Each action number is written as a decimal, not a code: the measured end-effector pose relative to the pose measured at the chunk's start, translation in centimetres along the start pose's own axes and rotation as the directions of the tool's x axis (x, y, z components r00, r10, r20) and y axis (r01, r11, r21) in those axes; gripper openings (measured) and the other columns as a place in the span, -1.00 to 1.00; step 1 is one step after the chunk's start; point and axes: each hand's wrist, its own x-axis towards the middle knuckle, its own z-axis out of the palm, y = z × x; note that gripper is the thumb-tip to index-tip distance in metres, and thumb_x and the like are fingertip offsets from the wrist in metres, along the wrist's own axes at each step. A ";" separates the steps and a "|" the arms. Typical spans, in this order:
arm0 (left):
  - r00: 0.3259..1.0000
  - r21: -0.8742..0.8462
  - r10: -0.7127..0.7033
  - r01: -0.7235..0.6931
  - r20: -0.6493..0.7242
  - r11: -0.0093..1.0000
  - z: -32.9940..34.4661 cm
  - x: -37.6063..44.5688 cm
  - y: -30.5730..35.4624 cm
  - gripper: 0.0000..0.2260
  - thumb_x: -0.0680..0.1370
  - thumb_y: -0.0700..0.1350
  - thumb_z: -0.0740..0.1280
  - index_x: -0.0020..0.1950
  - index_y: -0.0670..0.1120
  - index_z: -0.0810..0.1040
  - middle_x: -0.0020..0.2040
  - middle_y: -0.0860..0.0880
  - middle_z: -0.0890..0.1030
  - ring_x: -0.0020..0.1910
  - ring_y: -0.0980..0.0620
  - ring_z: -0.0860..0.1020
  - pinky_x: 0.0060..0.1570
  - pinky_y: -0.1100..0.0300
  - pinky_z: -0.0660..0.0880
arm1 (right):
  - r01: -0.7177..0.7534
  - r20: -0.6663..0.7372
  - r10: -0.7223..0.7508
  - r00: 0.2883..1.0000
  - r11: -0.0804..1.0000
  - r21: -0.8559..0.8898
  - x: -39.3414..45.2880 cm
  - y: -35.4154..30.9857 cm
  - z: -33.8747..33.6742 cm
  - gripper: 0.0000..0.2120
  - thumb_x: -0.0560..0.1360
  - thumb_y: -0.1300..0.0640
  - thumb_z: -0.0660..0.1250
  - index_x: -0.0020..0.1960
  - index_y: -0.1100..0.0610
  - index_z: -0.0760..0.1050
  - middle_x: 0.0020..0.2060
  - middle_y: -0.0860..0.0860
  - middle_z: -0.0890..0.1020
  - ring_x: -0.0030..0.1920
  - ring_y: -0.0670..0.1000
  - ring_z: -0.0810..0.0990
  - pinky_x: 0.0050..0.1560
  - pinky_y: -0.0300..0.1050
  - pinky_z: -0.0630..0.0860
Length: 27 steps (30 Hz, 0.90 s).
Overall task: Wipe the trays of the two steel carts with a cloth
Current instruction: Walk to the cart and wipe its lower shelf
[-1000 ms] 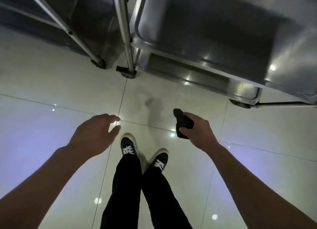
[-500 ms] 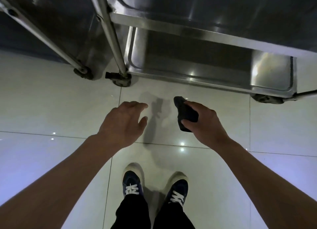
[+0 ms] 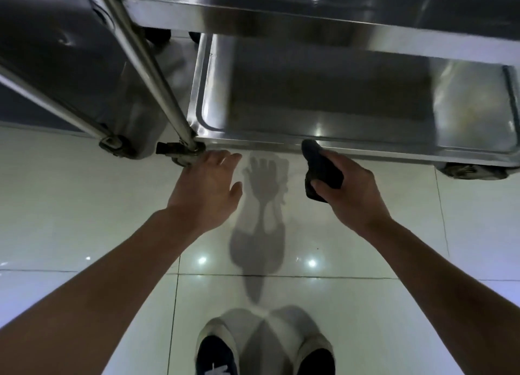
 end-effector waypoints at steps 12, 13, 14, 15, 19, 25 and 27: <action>0.998 -0.010 0.014 -0.014 -0.066 1.000 1.1 9.6 -4.2 -0.54 0.57 0.04 0.29 0.48 0.05 0.40 0.41 0.00 0.46 0.37 -0.09 0.42 0.31 -0.06 0.44 | 0.120 -0.112 -0.134 0.985 0.986 -0.118 11.6 0.7 1.9 -0.46 0.49 0.12 0.45 0.44 0.01 0.43 0.22 0.13 0.62 0.18 0.16 0.58 0.09 -0.20 0.41; 0.998 -0.004 0.018 -0.018 -0.059 1.000 1.3 9.8 -4.5 -0.54 0.57 0.05 0.29 0.47 0.05 0.41 0.40 0.00 0.47 0.36 -0.08 0.43 0.27 -0.06 0.46 | 0.112 -0.133 -0.125 0.983 0.988 -0.105 12.4 0.7 2.1 -0.45 0.49 0.10 0.45 0.45 -0.01 0.42 0.25 0.12 0.60 0.21 0.16 0.57 0.12 -0.16 0.43; 0.999 0.005 0.023 -0.023 -0.044 1.000 1.6 10.0 -4.9 -0.55 0.56 0.06 0.30 0.46 0.06 0.42 0.37 0.01 0.49 0.34 -0.08 0.45 0.22 -0.04 0.47 | 0.119 -0.165 -0.134 0.977 0.988 -0.098 13.0 0.7 2.4 -0.45 0.49 0.09 0.45 0.45 -0.03 0.42 0.28 0.09 0.59 0.23 0.15 0.56 0.15 -0.14 0.44; 0.999 0.014 0.026 -0.026 -0.027 1.000 1.9 10.2 -5.2 -0.56 0.56 0.06 0.29 0.45 0.06 0.43 0.34 0.01 0.50 0.32 -0.07 0.47 0.17 -0.01 0.47 | 0.143 -0.195 -0.161 0.968 0.984 -0.105 13.6 0.7 2.7 -0.45 0.48 0.08 0.45 0.45 -0.02 0.42 0.31 0.07 0.58 0.25 0.14 0.55 0.17 -0.14 0.43; 0.999 -0.048 0.038 -0.038 -0.002 0.998 3.9 10.8 -5.8 -0.58 0.57 0.05 0.30 0.43 0.06 0.45 0.32 0.00 0.52 0.29 -0.06 0.50 0.22 0.02 0.48 | 0.190 -0.068 -0.204 0.977 0.967 -0.168 15.1 2.0 5.0 -0.45 0.56 0.04 0.37 0.52 0.02 0.33 0.51 0.06 0.35 0.47 0.10 0.32 0.34 -0.22 0.23; 0.995 0.020 0.077 -0.076 -0.058 0.997 6.3 9.6 -5.8 -0.55 0.60 0.03 0.28 0.50 0.08 0.38 0.47 0.04 0.37 0.45 -0.04 0.32 0.41 -0.05 0.35 | 0.192 0.004 -0.205 0.979 0.911 -0.366 14.2 3.2 7.0 -0.51 0.69 -0.07 0.08 0.59 -0.01 0.16 0.61 0.09 0.08 0.60 0.14 -0.01 0.53 0.07 0.07; 0.993 0.041 0.046 -0.041 -0.106 0.998 6.4 9.3 -5.7 -0.54 0.58 0.02 0.30 0.48 0.07 0.38 0.48 0.04 0.33 0.47 -0.03 0.27 0.35 -0.06 0.42 | 0.193 -0.011 -0.211 0.977 0.913 -0.360 14.1 3.0 7.0 -0.51 0.70 -0.06 0.05 0.61 -0.01 0.13 0.61 0.08 0.04 0.60 0.14 -0.03 0.54 0.07 0.03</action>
